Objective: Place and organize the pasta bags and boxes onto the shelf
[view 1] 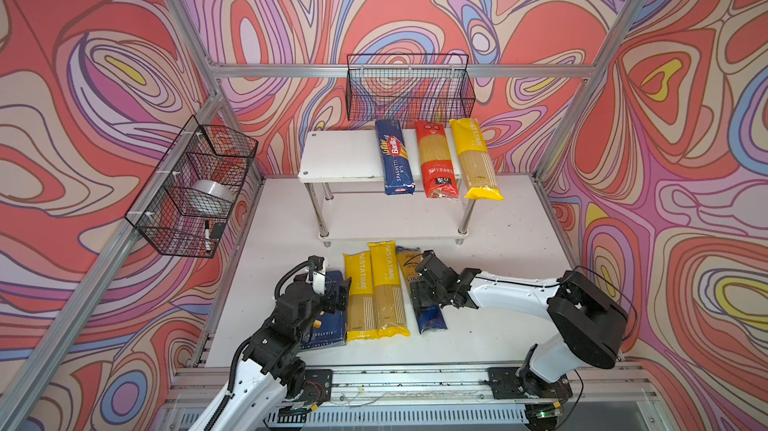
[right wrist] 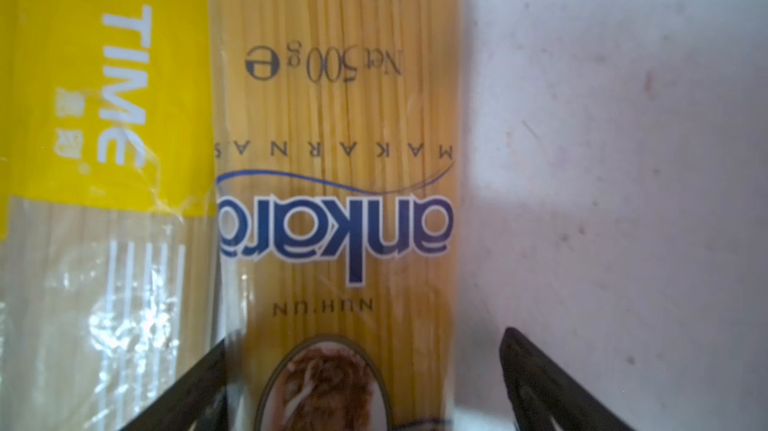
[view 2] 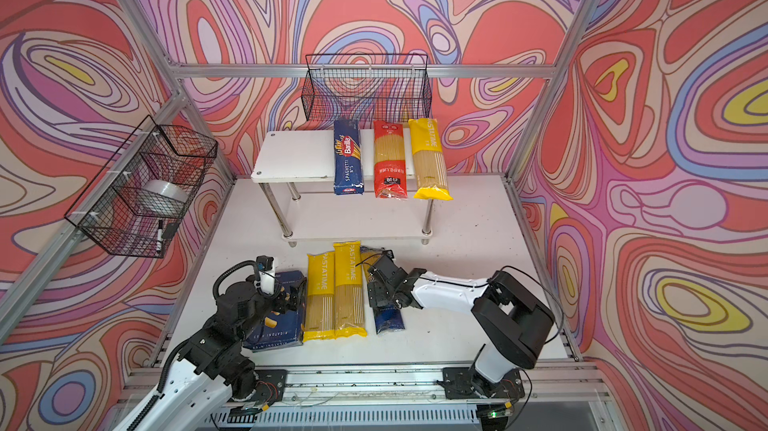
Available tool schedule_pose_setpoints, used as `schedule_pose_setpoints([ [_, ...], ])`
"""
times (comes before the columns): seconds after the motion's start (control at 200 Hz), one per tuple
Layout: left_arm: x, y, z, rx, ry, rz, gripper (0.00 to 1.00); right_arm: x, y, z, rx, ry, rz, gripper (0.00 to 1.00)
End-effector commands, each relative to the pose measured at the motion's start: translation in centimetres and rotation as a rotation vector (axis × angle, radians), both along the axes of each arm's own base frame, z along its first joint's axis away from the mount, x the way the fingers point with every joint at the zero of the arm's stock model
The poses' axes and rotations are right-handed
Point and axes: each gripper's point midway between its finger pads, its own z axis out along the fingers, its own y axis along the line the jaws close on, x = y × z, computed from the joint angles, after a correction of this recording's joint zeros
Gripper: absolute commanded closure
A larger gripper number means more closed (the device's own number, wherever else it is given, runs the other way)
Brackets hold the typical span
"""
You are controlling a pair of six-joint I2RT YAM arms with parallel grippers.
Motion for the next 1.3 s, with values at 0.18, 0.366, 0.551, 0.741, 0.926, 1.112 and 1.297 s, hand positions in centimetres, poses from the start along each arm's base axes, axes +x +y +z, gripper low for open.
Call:
schedule_pose_setpoints([
  [0.18,0.4,-0.4,0.9,-0.005,-0.014,-0.010,0.00,-0.1,-0.1,4.3,-0.036,-0.086,0.177,0.02],
  [0.366,0.3,-0.3,0.9,-0.007,-0.020,-0.008,0.00,-0.4,0.0,3.1,-0.040,-0.061,0.187,0.02],
  [0.551,0.0,-0.1,1.2,-0.015,-0.037,-0.008,0.00,-1.0,-0.6,2.0,-0.045,-0.024,0.130,0.01],
  [0.741,-0.2,0.0,1.3,-0.021,-0.049,-0.007,0.00,-1.5,-0.5,2.2,-0.013,-0.046,0.088,0.02],
  [0.926,-0.1,-0.2,1.2,-0.018,-0.041,-0.012,0.00,-1.7,0.3,1.1,-0.030,-0.029,0.107,0.02],
  [1.112,0.0,-0.2,1.1,-0.017,-0.035,-0.013,0.00,-1.5,-0.1,0.4,-0.076,-0.032,0.095,0.02],
  [1.297,0.0,-0.3,1.1,-0.016,-0.036,-0.016,0.00,-1.8,0.3,-1.1,-0.084,-0.002,0.117,0.02],
])
